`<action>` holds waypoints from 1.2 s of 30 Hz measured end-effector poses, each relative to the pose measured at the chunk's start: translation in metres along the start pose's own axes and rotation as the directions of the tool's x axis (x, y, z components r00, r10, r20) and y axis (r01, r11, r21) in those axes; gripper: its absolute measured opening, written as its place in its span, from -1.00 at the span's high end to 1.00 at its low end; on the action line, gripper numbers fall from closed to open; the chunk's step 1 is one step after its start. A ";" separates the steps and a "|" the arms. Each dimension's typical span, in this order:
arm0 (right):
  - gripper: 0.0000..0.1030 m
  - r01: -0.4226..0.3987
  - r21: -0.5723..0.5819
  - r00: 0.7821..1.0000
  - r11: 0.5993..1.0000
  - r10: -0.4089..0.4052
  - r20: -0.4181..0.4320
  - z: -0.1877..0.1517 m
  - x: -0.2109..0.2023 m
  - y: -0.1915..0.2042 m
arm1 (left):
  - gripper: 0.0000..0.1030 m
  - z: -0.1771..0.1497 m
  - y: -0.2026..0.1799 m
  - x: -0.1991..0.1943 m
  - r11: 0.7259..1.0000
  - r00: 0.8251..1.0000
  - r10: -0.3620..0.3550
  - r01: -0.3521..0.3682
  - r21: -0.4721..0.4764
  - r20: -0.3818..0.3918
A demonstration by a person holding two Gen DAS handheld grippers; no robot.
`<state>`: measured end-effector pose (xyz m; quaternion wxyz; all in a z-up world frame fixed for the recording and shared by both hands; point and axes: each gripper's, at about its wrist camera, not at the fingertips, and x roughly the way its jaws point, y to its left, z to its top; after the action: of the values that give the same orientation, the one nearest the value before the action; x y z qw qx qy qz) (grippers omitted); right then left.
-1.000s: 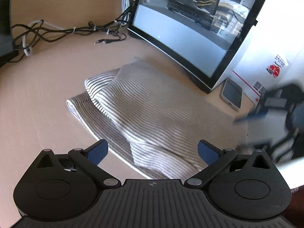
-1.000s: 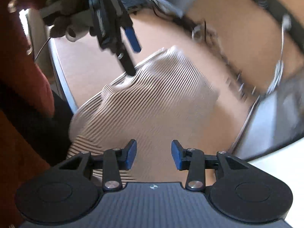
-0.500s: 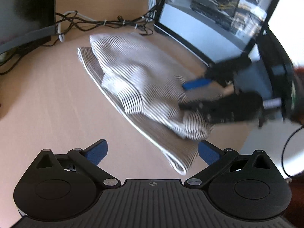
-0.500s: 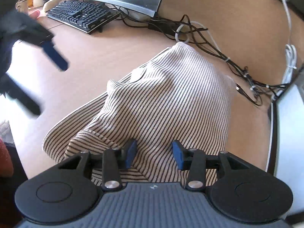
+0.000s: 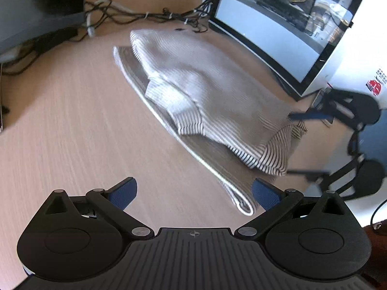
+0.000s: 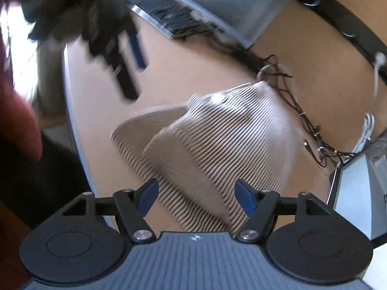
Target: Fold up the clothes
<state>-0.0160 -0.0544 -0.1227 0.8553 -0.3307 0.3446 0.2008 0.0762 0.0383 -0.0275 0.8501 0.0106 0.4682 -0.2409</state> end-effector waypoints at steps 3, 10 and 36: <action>-0.35 0.034 -0.079 0.999 0.996 -0.033 0.008 -0.003 0.013 0.012 | -1.00 0.002 -0.012 -0.002 0.997 1.000 0.002 -0.003 0.075 0.008; 0.05 -0.191 0.464 0.976 0.865 0.217 -0.003 0.004 0.026 -0.071 | -1.00 -0.008 -0.039 0.009 0.958 0.999 0.003 0.006 0.286 -0.033; 0.45 0.257 -0.043 0.966 0.965 -0.258 -0.029 0.005 0.040 -0.020 | -1.00 0.050 -0.011 0.013 0.980 0.978 -0.176 0.164 0.109 0.109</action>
<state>0.0246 -0.0601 -0.1406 0.8615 -0.3928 0.3094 0.0889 0.1174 0.0115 -0.0076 0.8509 -0.0015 0.4037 -0.3361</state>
